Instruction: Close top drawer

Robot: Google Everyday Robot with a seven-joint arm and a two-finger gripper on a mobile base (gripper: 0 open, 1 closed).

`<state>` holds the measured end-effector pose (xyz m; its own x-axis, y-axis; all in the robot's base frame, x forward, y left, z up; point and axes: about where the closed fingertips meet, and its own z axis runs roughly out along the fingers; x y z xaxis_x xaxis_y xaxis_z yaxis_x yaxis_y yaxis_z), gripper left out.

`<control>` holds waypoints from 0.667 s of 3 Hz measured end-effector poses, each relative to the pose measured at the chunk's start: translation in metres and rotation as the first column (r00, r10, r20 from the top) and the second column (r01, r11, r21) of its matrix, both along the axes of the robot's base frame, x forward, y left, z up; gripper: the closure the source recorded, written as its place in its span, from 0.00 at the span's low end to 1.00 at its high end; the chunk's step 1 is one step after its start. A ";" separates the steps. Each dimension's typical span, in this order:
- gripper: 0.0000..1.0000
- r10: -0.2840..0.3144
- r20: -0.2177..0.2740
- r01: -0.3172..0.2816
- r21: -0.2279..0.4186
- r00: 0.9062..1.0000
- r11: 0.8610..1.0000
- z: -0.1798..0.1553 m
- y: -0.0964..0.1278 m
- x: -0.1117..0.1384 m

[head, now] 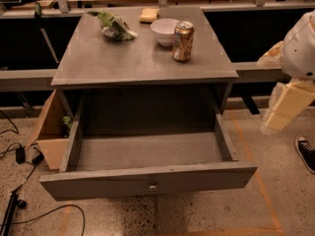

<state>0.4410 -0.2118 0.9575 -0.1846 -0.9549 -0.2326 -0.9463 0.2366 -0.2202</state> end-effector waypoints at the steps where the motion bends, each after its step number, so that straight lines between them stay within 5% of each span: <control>1: 0.41 0.017 -0.044 -0.013 0.083 0.999 0.996 -0.048 0.006 -0.003; 2: 0.64 0.030 -0.076 -0.016 0.177 0.997 0.984 -0.113 0.011 -0.020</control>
Offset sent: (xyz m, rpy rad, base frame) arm -0.0516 0.0121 -0.2190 0.3177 0.1250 0.0562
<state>0.4213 -0.2010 0.8441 -0.1870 -0.9044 -0.3835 -0.9647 0.2428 -0.1022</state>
